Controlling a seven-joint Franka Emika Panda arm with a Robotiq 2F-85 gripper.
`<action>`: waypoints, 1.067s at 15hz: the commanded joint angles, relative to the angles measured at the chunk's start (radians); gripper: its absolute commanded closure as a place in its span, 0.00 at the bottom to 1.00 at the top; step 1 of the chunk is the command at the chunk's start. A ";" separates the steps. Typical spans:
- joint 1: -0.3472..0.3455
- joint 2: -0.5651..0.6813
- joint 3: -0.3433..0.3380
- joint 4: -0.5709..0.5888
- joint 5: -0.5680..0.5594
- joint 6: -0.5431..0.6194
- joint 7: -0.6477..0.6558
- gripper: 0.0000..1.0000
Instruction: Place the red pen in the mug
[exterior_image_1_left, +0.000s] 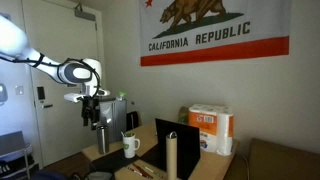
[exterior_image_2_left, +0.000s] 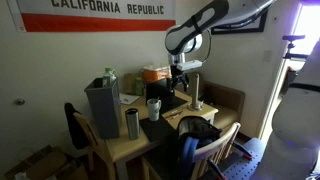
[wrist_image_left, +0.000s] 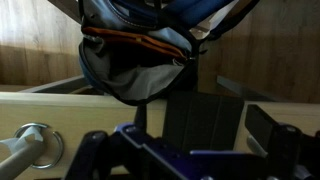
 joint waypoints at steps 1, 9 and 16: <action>-0.006 0.000 0.006 0.002 0.001 -0.002 0.000 0.00; -0.006 0.001 0.006 0.002 0.001 -0.002 0.000 0.00; -0.031 0.147 -0.003 0.117 -0.038 0.037 0.118 0.00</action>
